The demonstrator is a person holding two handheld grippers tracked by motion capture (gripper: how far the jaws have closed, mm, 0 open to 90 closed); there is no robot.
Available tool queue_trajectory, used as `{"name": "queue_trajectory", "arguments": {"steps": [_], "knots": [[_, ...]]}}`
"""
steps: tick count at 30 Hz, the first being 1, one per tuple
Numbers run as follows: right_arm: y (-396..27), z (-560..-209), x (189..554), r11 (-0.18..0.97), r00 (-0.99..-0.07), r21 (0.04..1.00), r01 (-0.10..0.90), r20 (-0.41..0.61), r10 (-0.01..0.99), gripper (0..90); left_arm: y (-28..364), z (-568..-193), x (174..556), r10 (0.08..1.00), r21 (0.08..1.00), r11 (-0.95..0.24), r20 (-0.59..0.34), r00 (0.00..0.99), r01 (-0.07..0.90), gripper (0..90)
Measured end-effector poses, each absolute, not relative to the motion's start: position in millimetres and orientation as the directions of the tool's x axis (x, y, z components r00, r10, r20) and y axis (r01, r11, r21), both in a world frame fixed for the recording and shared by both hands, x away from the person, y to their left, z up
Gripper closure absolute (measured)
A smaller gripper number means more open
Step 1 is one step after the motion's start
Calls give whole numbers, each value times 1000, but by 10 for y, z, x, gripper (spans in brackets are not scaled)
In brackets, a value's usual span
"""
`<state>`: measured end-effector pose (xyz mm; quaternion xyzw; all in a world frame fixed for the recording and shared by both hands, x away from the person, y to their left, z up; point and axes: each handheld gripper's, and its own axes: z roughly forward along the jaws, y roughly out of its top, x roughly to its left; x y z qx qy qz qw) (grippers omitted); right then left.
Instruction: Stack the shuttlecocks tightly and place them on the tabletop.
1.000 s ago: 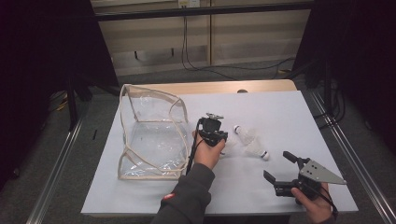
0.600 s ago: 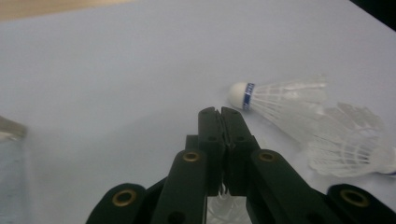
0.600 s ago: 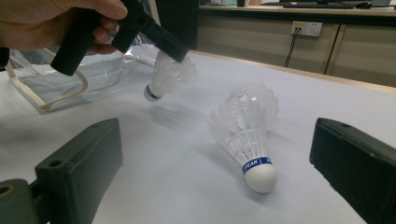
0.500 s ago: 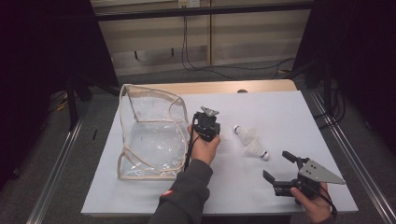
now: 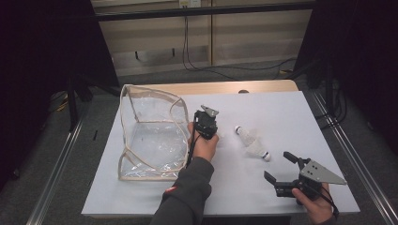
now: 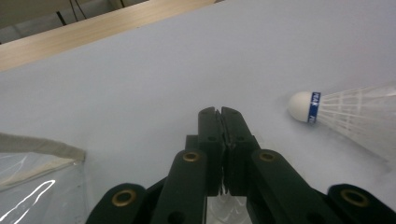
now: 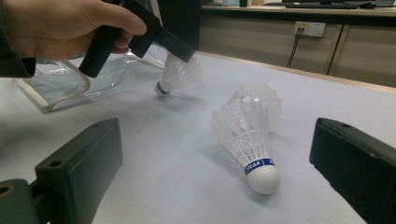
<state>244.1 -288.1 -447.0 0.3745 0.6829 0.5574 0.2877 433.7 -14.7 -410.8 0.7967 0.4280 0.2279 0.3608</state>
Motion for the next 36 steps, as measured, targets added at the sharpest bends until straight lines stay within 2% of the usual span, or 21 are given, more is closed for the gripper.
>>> {"name": "queue_trajectory", "arguments": {"steps": [8, 12, 18, 21, 24, 29, 36], "knots": [[-2878, -4472, 2440, 97, -555, 976, 194, 27, 831, 18, -168, -4145, 4366, 841, 777, -368, 45, 539, 510, 865], [-2878, -4472, 2440, 97, -556, 976, 193, 27, 831, 18, -222, -4178, 4349, 827, 767, -367, 11, 562, 526, 817], [-2873, -4473, 2442, 97, -561, 976, 192, 28, 828, 18, -257, -4214, 4355, 836, 756, -367, 12, 549, 542, 673], [-2870, -4475, 2441, 95, -563, 976, 193, 31, 826, 18, -250, -4217, 4363, 842, 754, -354, 0, 539, 553, 665], [-2871, -4473, 2440, 96, -562, 976, 194, 31, 826, 18, -240, -4216, 4366, 852, 751, -338, -12, 523, 567, 675], [-2870, -4472, 2440, 96, -564, 977, 193, 31, 825, 18, -218, -4214, 4376, 858, 747, -328, -20, 514, 578, 748], [-2867, -4474, 2437, 95, -565, 976, 195, 32, 824, 18, -187, -4184, 4376, 862, 753, -343, 13, 507, 562, 826]]}}
